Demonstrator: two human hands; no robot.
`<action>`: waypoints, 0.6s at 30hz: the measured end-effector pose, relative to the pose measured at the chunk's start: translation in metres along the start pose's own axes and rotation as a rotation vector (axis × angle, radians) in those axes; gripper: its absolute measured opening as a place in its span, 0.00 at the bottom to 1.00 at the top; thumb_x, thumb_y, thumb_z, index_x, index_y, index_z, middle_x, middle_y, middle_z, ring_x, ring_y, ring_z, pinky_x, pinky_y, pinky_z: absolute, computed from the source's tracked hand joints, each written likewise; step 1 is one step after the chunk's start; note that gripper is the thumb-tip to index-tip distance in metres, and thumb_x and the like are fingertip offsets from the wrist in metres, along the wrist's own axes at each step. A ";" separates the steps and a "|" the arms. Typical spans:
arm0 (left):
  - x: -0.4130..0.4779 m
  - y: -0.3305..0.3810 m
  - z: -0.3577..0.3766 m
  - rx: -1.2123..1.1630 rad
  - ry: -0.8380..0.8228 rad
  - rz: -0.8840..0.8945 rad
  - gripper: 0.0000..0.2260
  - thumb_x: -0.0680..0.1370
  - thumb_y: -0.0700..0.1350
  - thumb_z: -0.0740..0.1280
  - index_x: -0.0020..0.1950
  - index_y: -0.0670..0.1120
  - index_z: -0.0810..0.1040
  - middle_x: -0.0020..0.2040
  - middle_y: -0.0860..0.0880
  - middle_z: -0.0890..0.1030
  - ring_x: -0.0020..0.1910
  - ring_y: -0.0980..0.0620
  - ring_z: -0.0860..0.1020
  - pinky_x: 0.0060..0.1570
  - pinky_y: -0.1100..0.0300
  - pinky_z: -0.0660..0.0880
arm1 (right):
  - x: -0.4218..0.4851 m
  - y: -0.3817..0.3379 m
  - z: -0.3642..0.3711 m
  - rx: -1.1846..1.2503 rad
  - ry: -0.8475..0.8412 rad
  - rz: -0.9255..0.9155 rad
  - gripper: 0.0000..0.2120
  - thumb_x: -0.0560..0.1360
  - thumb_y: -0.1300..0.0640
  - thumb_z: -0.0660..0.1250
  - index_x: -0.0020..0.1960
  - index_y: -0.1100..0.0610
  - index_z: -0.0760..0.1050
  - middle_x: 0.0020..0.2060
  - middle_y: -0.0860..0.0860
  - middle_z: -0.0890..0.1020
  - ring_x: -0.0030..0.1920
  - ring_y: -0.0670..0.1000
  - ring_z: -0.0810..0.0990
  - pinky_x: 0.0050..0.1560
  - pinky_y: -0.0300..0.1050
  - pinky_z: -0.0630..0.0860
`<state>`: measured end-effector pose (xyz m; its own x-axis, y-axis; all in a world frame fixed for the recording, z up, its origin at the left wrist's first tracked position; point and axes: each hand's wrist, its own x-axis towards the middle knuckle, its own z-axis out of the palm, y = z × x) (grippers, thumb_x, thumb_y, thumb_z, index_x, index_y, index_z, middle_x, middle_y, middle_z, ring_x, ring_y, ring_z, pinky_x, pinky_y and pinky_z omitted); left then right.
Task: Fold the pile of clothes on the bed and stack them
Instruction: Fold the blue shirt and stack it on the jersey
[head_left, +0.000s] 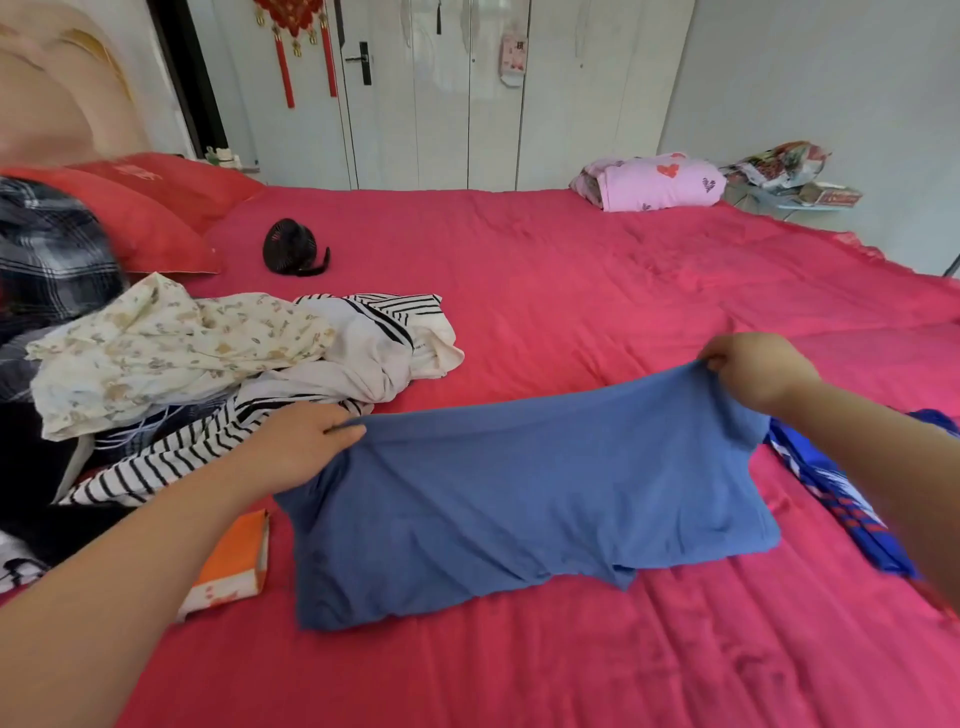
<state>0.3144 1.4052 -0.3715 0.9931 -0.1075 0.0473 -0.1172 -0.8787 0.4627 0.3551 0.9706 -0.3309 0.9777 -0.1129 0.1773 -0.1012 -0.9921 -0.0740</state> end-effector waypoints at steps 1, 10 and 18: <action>0.010 -0.001 0.007 0.017 0.010 -0.017 0.12 0.79 0.46 0.62 0.45 0.37 0.78 0.45 0.43 0.81 0.48 0.44 0.76 0.40 0.60 0.63 | 0.011 -0.006 0.010 0.023 0.008 0.022 0.15 0.76 0.64 0.58 0.58 0.57 0.78 0.58 0.58 0.79 0.59 0.59 0.76 0.58 0.48 0.71; -0.022 -0.012 0.068 0.121 0.174 0.169 0.24 0.73 0.59 0.63 0.61 0.45 0.77 0.57 0.45 0.79 0.57 0.44 0.76 0.58 0.50 0.71 | -0.024 -0.020 0.091 0.205 -0.109 -0.110 0.12 0.73 0.63 0.67 0.56 0.61 0.77 0.53 0.60 0.80 0.56 0.59 0.77 0.56 0.46 0.66; -0.075 -0.028 0.088 0.093 0.178 -0.191 0.20 0.71 0.54 0.72 0.55 0.42 0.75 0.47 0.43 0.78 0.51 0.40 0.75 0.50 0.49 0.70 | -0.135 -0.021 0.087 0.369 -0.175 -0.088 0.16 0.69 0.51 0.73 0.26 0.52 0.73 0.25 0.49 0.76 0.31 0.47 0.75 0.36 0.37 0.67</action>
<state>0.2421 1.3969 -0.4661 0.9821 0.1404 0.1255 0.0804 -0.9151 0.3952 0.2411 1.0113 -0.4388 0.9994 0.0136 0.0311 0.0254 -0.9079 -0.4184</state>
